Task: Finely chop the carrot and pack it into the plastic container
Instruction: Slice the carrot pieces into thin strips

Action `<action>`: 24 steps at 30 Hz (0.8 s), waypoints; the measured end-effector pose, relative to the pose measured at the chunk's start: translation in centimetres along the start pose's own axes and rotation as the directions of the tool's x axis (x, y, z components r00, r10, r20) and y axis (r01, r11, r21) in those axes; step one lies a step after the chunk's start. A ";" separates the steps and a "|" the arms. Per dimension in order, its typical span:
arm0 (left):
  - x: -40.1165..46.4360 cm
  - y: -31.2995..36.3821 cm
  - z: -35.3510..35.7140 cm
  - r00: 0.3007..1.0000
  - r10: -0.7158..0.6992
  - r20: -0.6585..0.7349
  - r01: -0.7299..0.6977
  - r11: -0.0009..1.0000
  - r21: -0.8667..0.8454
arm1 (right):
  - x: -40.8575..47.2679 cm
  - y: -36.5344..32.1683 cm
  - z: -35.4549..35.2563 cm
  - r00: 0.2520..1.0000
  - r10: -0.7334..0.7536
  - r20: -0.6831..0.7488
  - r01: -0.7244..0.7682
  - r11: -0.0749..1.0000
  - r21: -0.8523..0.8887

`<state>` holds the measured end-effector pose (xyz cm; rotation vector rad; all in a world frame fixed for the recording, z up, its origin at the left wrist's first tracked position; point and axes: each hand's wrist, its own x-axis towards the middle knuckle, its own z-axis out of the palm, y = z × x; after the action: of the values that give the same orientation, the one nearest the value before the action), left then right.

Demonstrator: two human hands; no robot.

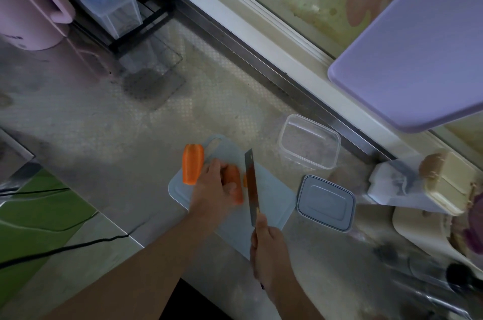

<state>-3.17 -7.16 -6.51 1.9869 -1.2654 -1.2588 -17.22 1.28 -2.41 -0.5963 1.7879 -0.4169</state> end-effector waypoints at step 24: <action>0.0 0.3 -0.1 1.000 0.020 -0.017 -0.020 1.000 0.008 | -0.6 -0.7 0.8 0.998 0.044 0.035 -0.042 0.998 -0.057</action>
<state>-3.20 -7.32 -6.24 1.9815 -1.2807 -1.2273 -16.15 1.12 -1.77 -0.6004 1.7790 -0.3257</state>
